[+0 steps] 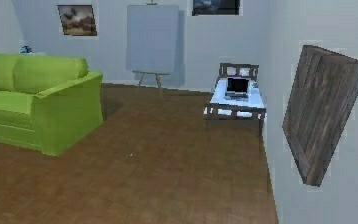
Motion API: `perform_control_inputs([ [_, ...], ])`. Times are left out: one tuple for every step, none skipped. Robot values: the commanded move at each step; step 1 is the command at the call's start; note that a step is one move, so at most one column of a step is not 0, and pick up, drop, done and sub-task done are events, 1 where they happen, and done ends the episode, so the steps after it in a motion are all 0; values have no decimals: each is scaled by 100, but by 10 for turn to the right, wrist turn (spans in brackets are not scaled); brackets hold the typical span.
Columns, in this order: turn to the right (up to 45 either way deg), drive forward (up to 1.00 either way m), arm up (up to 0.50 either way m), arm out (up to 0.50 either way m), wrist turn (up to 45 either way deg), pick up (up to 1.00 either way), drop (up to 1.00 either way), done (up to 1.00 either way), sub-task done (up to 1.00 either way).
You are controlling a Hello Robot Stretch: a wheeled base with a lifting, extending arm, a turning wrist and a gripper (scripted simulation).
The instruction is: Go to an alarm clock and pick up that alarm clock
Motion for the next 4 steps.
perform_control_inputs([
  [0,100,0,0,0,0,0,0,0],
  [0,95,0,0,0,0,0,0,0],
  [-180,0,0,0,0,0,0,0,0],
  [0,100,0,0,0,0,0,0,0],
])
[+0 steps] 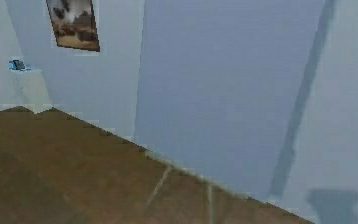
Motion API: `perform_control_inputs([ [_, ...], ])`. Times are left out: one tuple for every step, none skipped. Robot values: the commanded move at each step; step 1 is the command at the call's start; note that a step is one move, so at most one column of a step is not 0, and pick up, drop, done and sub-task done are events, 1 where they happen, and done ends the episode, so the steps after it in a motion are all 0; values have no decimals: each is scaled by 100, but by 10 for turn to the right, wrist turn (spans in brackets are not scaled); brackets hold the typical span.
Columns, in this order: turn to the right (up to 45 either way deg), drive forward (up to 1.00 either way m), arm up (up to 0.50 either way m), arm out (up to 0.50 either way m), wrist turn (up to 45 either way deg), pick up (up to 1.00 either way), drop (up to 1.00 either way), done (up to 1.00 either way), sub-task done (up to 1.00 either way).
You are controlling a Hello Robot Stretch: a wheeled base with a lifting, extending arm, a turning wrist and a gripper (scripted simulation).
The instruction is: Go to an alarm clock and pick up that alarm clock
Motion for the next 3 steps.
perform_control_inputs([
  [-120,0,0,0,0,0,0,0,0],
  [0,5,0,0,0,0,0,0,0],
  [-90,0,0,0,0,0,0,0,0],
])
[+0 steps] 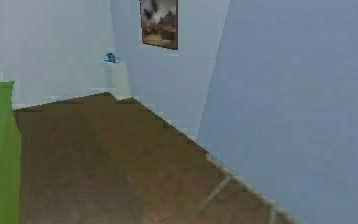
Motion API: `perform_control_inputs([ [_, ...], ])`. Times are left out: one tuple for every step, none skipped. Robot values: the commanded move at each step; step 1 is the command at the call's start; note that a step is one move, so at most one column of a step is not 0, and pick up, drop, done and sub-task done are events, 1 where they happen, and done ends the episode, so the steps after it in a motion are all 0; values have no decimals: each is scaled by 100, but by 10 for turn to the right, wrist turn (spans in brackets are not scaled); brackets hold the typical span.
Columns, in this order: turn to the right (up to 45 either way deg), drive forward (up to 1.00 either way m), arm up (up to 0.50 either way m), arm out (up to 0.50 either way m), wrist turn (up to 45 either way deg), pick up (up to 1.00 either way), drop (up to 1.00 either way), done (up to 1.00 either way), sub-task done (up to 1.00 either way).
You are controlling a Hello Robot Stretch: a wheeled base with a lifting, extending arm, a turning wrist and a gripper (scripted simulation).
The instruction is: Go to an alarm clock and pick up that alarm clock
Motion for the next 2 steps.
perform_control_inputs([
  [0,55,0,0,0,0,0,0,0],
  [-300,0,0,0,0,0,0,0,0],
])
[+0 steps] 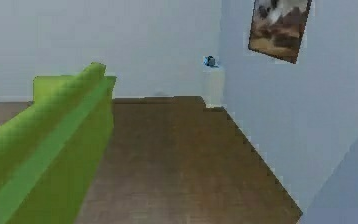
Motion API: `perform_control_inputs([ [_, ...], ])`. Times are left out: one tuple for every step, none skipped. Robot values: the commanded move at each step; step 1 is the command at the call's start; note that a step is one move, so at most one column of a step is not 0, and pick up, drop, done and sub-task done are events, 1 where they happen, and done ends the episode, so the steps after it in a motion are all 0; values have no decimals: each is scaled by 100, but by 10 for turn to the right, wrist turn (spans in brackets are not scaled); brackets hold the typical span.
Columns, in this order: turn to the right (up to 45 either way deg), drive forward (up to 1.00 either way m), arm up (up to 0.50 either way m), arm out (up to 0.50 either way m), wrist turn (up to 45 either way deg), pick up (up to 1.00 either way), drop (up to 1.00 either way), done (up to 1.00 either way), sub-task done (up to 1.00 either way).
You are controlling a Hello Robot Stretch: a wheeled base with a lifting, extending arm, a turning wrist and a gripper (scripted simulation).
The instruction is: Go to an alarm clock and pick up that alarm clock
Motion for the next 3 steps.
perform_control_inputs([
  [0,100,0,0,0,0,0,0,0],
  [-30,0,0,0,0,0,0,0,0],
  [0,100,0,0,0,0,0,0,0],
])
